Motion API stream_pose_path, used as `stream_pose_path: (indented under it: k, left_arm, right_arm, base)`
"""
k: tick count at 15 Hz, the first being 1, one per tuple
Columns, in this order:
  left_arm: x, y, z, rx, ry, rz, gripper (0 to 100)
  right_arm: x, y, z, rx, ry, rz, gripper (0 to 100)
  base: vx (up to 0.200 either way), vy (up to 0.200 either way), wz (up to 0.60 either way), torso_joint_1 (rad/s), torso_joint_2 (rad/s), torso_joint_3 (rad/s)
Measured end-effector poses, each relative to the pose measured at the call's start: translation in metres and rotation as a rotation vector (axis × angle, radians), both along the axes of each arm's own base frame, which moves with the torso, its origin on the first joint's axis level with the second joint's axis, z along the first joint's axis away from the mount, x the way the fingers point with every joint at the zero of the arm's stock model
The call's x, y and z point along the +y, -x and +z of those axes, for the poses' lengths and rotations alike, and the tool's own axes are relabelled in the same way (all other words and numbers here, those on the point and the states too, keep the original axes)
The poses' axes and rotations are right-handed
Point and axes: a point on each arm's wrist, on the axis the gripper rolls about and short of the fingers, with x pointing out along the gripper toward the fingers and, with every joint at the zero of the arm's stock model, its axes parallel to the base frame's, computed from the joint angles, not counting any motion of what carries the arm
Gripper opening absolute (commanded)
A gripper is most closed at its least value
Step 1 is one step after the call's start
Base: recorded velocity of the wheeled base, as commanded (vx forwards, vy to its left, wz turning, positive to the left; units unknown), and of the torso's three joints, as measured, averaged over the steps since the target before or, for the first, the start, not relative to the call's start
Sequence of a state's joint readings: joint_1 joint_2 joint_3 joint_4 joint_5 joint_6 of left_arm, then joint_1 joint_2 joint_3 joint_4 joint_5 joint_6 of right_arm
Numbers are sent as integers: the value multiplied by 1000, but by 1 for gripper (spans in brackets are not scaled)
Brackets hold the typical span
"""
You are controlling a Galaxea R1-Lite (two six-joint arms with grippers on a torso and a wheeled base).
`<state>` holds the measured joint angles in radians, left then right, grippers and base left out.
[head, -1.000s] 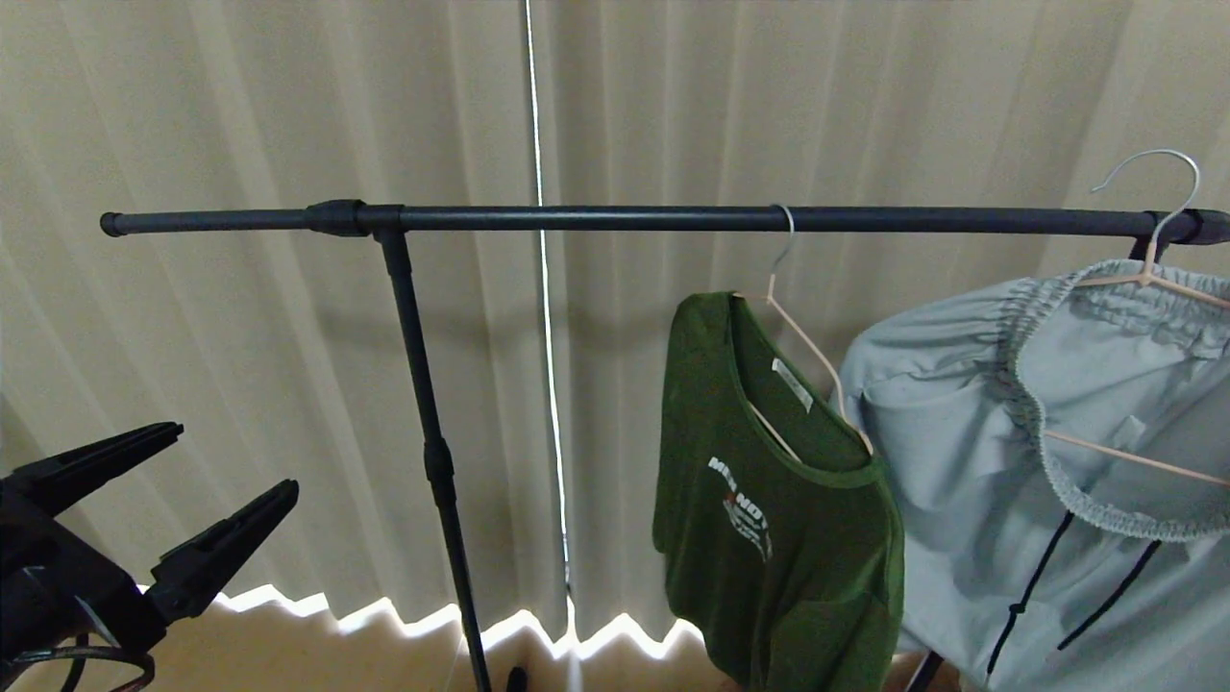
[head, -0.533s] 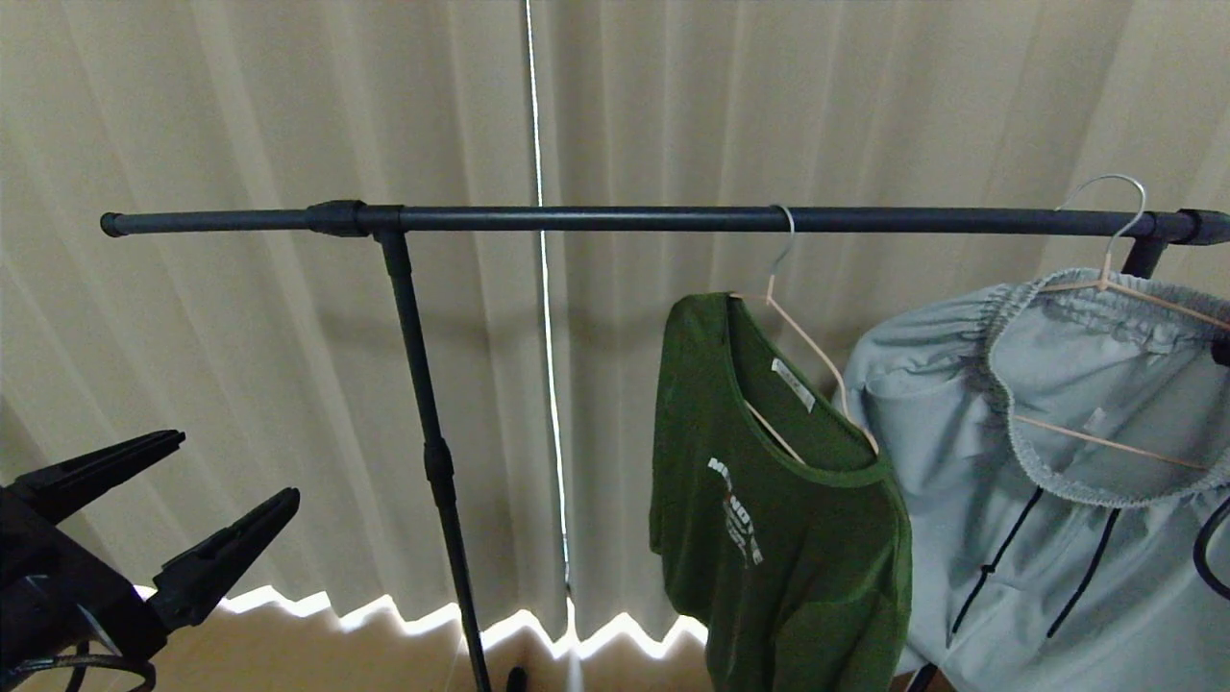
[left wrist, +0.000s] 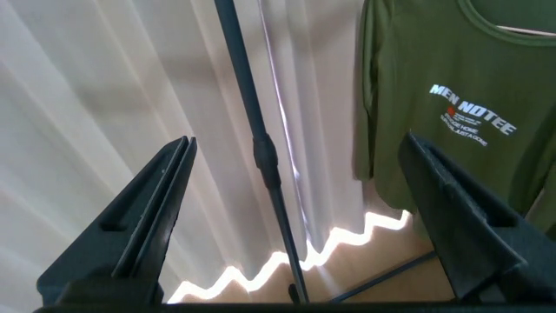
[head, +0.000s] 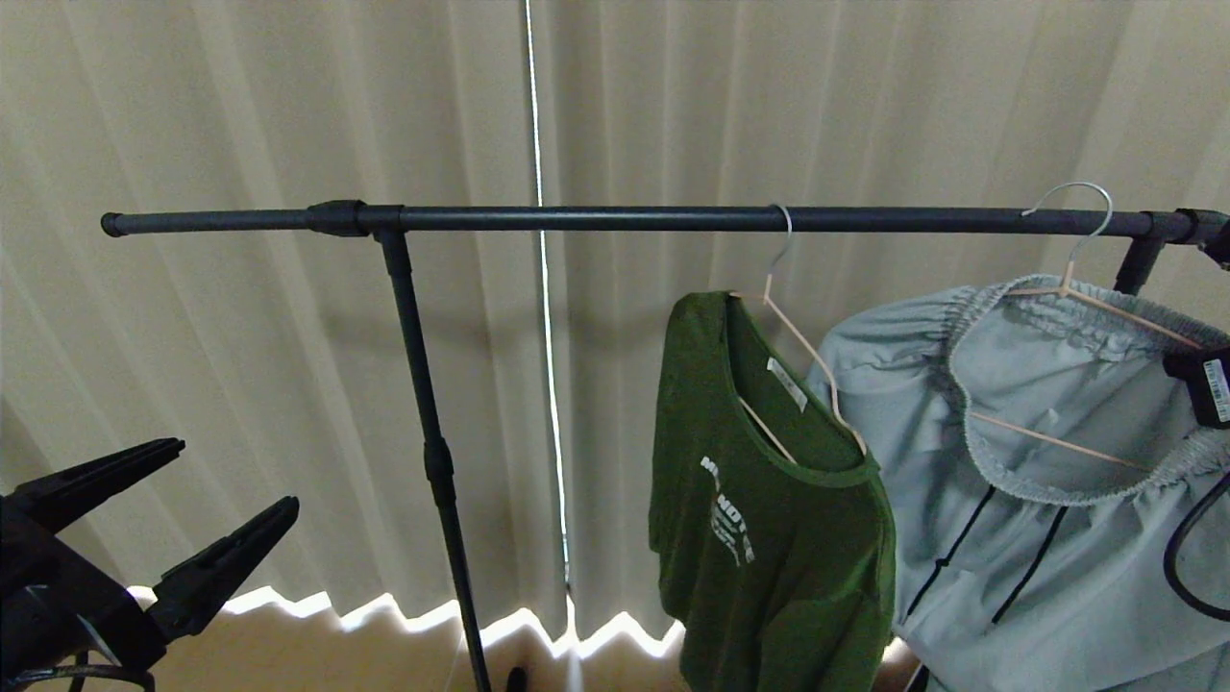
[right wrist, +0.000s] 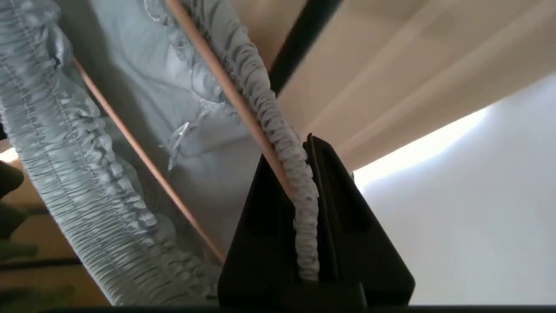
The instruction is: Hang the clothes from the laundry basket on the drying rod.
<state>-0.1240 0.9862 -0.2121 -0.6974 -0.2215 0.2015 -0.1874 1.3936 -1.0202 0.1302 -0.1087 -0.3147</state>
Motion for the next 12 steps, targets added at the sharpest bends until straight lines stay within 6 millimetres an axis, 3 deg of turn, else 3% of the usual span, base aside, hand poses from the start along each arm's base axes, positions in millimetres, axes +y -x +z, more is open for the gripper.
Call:
stream_pose_path:
  k: [12]
  left_arm:
    - [0,4,-1,-7,1,-1,100]
  right_arm:
    - [10,-25,4,-18,20,15,0]
  base:
    - [0,0,0,0,0,0]
